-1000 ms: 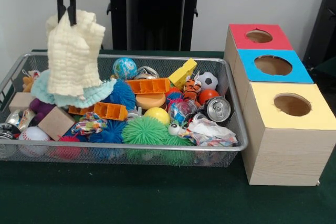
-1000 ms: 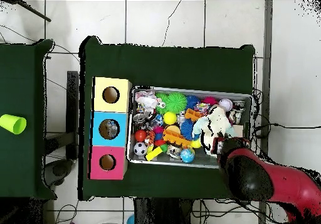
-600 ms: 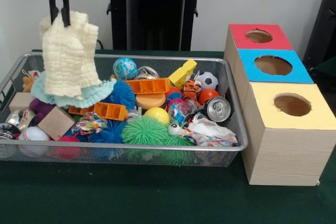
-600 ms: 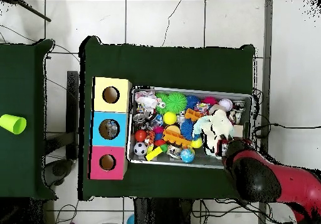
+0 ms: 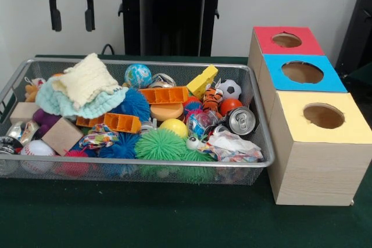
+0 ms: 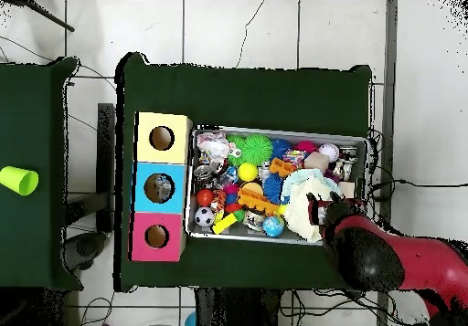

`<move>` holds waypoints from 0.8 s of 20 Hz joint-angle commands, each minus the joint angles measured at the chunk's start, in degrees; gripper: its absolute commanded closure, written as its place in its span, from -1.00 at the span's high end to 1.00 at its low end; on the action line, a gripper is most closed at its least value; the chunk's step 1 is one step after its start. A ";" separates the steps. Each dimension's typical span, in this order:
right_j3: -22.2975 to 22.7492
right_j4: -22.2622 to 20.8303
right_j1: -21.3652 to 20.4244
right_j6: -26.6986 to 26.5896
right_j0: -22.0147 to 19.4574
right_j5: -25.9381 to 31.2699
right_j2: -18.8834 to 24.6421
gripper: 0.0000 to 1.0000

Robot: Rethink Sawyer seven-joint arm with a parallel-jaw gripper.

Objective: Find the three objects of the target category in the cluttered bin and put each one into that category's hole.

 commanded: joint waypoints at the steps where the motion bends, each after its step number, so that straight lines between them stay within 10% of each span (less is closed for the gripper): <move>1: 0.68 -3.32 -1.39 -9.22 2.12 7.21 3.56 1.00; 16: 2.58 2.28 -8.44 5.44 17.32 9.42 -3.74 1.00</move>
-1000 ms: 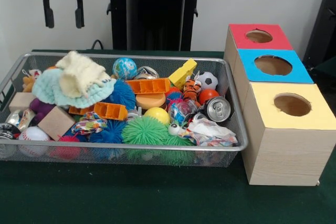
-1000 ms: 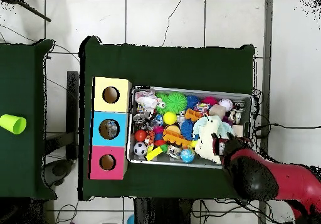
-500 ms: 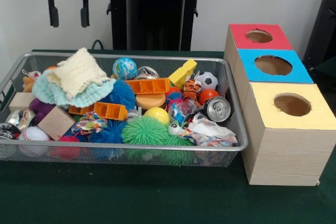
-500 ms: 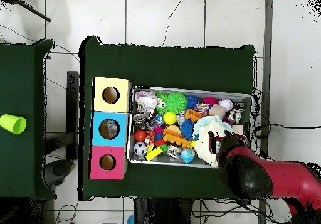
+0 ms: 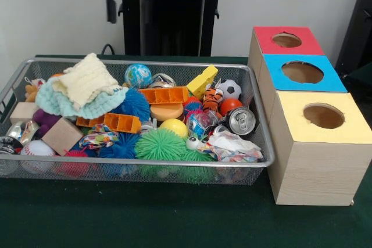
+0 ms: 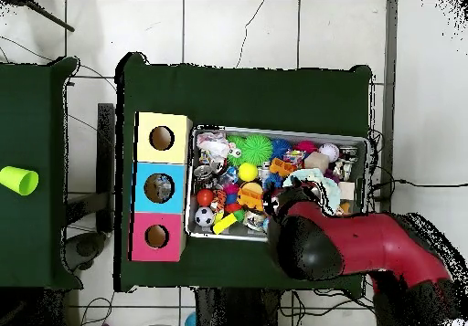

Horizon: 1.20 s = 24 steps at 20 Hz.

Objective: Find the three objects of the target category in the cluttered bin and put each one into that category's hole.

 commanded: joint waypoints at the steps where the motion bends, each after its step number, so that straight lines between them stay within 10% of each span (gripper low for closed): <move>1: 2.49 2.23 -2.87 6.09 5.83 7.57 -3.85 1.00; 24: 0.37 2.44 4.76 9.37 10.84 -4.11 -12.18 1.00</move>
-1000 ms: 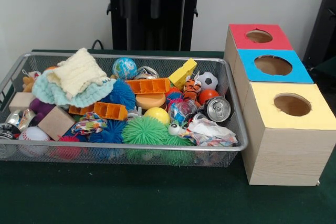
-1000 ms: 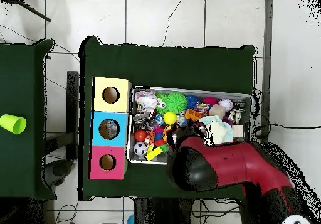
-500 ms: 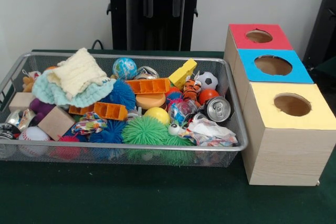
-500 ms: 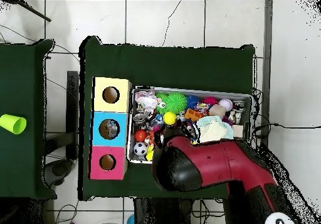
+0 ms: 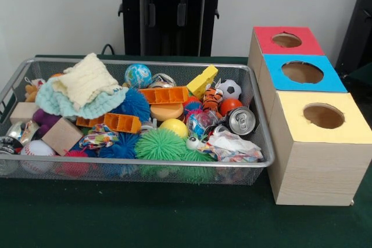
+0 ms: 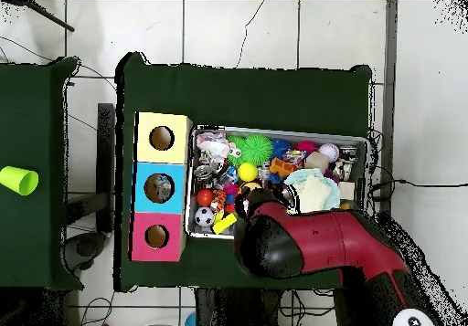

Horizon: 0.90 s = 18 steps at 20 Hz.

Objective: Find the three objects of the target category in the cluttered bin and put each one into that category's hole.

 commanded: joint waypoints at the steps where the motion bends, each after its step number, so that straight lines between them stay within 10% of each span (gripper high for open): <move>1: 0.45 -0.02 4.01 9.21 1.23 -3.80 -4.69 1.00; 18: -1.03 -0.31 6.99 10.97 7.82 -8.27 -12.30 1.00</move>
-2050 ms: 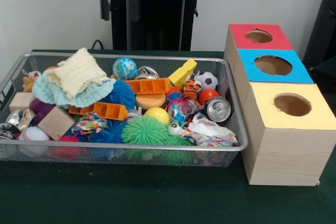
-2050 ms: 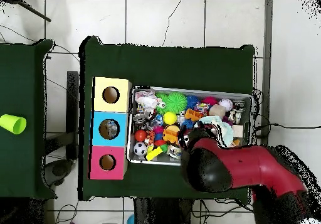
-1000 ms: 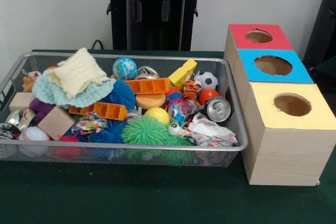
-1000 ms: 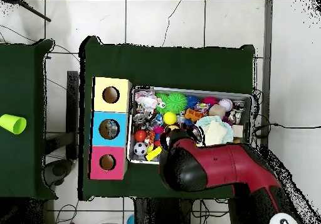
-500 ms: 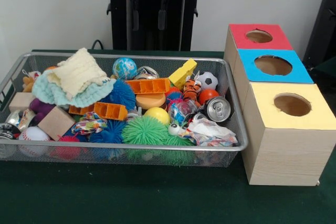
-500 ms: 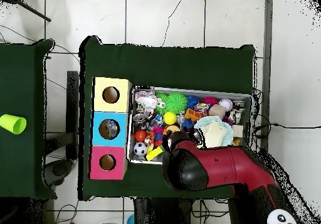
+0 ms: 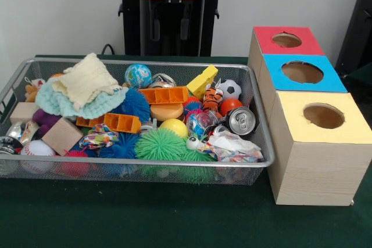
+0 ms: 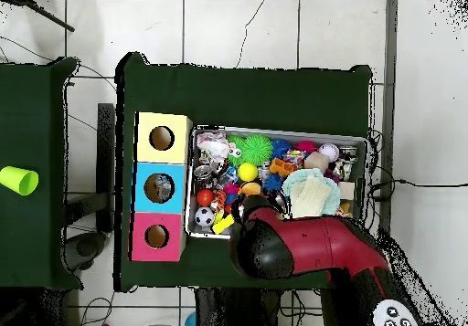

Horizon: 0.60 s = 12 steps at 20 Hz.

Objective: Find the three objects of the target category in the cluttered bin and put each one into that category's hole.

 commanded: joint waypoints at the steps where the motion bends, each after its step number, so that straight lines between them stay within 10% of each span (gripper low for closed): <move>1: -1.08 -0.21 3.05 11.18 2.89 -4.03 -5.09 1.00; 12: -3.71 -0.06 10.67 12.82 9.99 -14.39 -14.34 1.00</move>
